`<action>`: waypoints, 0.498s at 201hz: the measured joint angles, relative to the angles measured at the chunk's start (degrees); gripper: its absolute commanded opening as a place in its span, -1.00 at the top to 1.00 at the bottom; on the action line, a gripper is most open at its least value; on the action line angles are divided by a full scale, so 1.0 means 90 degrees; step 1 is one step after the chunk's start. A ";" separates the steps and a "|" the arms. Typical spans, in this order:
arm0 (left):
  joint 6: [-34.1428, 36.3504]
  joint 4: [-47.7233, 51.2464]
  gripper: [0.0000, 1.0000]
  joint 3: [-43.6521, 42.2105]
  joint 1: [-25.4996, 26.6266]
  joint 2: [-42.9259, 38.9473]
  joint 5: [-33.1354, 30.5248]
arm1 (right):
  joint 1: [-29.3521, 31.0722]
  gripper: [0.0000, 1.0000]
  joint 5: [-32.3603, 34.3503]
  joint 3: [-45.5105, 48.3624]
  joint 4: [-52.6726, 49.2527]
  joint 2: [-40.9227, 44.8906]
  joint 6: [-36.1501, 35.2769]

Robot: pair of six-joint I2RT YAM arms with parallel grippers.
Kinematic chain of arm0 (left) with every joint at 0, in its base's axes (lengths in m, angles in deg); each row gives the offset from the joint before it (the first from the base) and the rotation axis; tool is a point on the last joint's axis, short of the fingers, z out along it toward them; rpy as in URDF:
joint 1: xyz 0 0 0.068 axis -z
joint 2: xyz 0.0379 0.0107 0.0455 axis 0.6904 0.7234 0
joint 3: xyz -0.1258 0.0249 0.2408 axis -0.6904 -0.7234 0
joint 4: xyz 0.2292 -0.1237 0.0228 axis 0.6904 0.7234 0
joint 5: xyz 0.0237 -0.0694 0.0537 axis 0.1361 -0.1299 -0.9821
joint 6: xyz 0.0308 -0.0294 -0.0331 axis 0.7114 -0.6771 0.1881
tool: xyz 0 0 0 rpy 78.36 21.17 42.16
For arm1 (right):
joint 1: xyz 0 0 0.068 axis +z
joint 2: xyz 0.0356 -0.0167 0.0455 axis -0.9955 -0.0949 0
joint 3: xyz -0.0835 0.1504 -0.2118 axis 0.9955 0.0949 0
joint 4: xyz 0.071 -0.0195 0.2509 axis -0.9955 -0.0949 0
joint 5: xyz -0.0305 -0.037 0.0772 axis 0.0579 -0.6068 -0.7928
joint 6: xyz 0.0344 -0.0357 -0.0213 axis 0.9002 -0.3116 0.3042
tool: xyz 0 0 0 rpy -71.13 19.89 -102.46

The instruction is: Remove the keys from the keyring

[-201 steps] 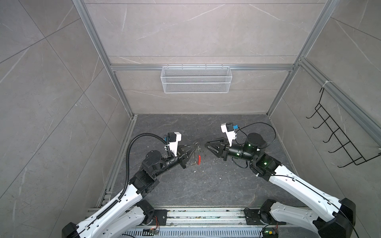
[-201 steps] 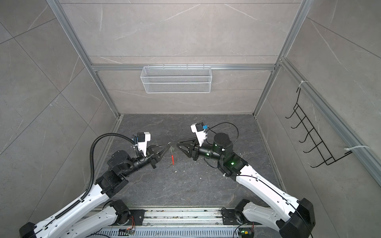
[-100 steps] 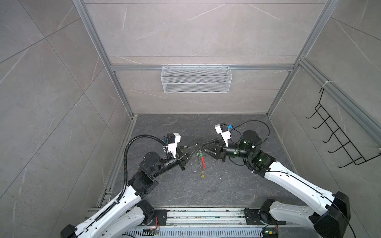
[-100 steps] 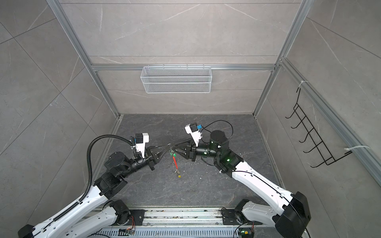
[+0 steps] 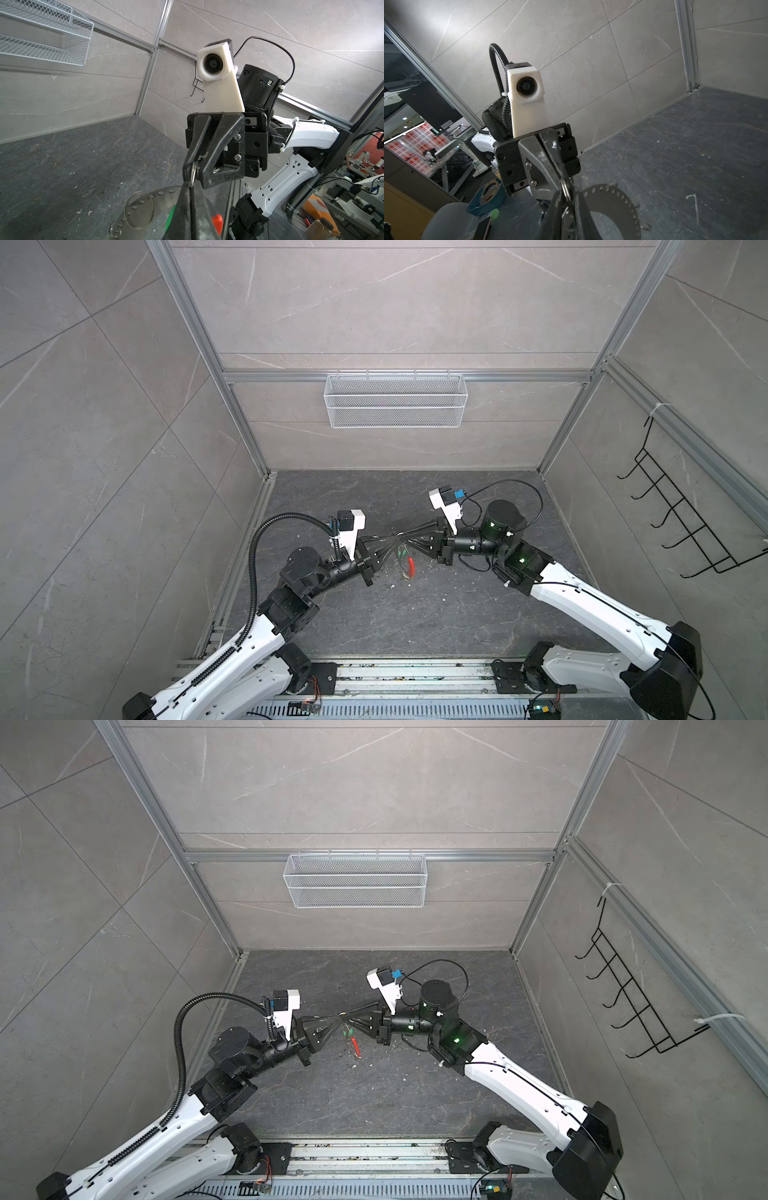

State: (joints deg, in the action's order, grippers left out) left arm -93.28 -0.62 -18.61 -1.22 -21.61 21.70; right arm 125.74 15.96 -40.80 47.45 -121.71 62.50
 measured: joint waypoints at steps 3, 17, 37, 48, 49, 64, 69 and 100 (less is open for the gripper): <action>-0.0002 -0.0010 1.00 0.0002 0.0002 0.0000 0.0000 | 0.0000 1.00 0.0015 0.0000 -0.0019 0.0000 0.0029; -0.0007 -0.0017 1.00 0.0000 0.0002 0.0000 -0.0002 | 0.0002 1.00 0.0070 0.0000 -0.0058 0.0015 -0.0027; 0.0002 0.0083 0.42 0.0002 0.0010 -0.0005 -0.0032 | 0.0019 1.00 0.0158 -0.0010 -0.0279 0.0087 -0.0107; 0.0058 0.0240 0.21 0.0002 0.0010 -0.0027 -0.0085 | 0.0041 1.00 0.0228 -0.0097 -0.0629 0.0126 -0.0199; 0.0049 0.0250 0.19 0.0002 0.0010 -0.0029 -0.0085 | 0.0041 1.00 0.0236 -0.0107 -0.0656 0.0129 -0.0202; 0.0126 0.0532 0.12 0.0002 0.0007 -0.0136 -0.0180 | 0.0034 1.00 0.0352 -0.0381 -0.1336 0.0134 -0.0437; 0.0158 0.0624 0.11 0.0002 0.0007 -0.0180 -0.0211 | 0.0032 1.00 0.0393 -0.0478 -0.1569 0.0134 -0.0554; 0.0270 0.1095 0.11 0.0185 0.0007 -0.0194 -0.0168 | 0.0027 1.00 0.0525 -0.1263 -0.3288 0.0134 -0.1406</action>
State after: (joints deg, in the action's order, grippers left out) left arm -90.86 9.24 -16.95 -1.16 -23.35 20.19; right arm 125.98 20.68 -52.17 17.85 -120.51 49.84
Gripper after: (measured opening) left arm 0.447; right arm 0.050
